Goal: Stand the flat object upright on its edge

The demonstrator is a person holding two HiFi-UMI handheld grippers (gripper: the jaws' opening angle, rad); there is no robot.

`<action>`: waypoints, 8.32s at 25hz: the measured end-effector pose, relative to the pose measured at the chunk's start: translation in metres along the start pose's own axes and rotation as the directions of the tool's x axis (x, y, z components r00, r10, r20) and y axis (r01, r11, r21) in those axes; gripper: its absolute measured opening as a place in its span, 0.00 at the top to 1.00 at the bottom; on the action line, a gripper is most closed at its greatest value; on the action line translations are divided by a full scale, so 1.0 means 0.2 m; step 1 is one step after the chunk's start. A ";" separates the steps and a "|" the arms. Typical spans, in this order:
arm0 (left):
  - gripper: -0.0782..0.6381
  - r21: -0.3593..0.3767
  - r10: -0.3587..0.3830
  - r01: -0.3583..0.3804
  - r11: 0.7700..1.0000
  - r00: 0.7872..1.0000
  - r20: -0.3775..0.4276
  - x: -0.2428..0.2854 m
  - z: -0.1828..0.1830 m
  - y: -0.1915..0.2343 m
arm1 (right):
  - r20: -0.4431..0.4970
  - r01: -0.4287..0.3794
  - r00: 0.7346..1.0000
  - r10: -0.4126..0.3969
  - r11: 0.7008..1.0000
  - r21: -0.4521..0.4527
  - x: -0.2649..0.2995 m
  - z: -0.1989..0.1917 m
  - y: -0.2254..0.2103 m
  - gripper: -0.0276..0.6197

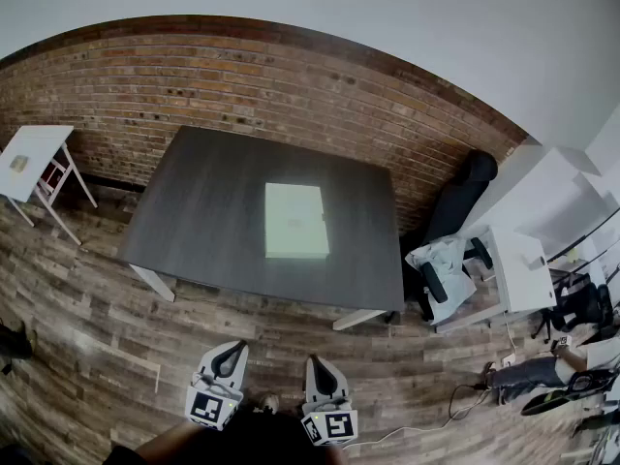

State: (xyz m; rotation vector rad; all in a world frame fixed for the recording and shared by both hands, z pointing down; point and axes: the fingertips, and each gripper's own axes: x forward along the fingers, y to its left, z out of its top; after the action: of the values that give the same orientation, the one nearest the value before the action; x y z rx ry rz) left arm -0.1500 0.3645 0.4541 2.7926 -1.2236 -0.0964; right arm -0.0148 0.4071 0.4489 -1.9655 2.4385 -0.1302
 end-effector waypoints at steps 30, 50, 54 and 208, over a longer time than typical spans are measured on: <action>0.84 0.005 -0.071 0.071 0.997 0.997 -0.002 -0.26 0.01 0.34 | 0.027 0.060 0.998 -0.059 0.998 -0.018 0.13 -0.02 0.46 0.92; 0.84 0.007 -0.075 0.075 0.997 0.997 -0.005 -0.08 -0.07 0.45 | 0.018 0.061 0.998 -0.061 0.998 -0.027 0.34 -0.07 0.39 0.92; 0.84 0.017 -0.062 0.062 0.998 0.998 -0.001 0.06 -0.07 0.44 | 0.021 0.048 0.999 -0.048 0.999 -0.023 0.42 -0.06 0.26 0.92; 0.54 -0.059 -0.017 -0.026 0.998 0.775 -0.632 1.95 -1.74 0.97 | -0.551 -0.219 0.813 0.187 0.976 0.008 1.97 -1.56 -1.54 0.55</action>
State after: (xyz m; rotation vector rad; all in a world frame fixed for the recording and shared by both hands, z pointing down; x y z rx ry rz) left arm 0.0050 -0.0327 0.8131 2.4208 -1.0116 0.7367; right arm 0.1836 -0.0242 0.7997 -1.8637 3.0051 -0.7315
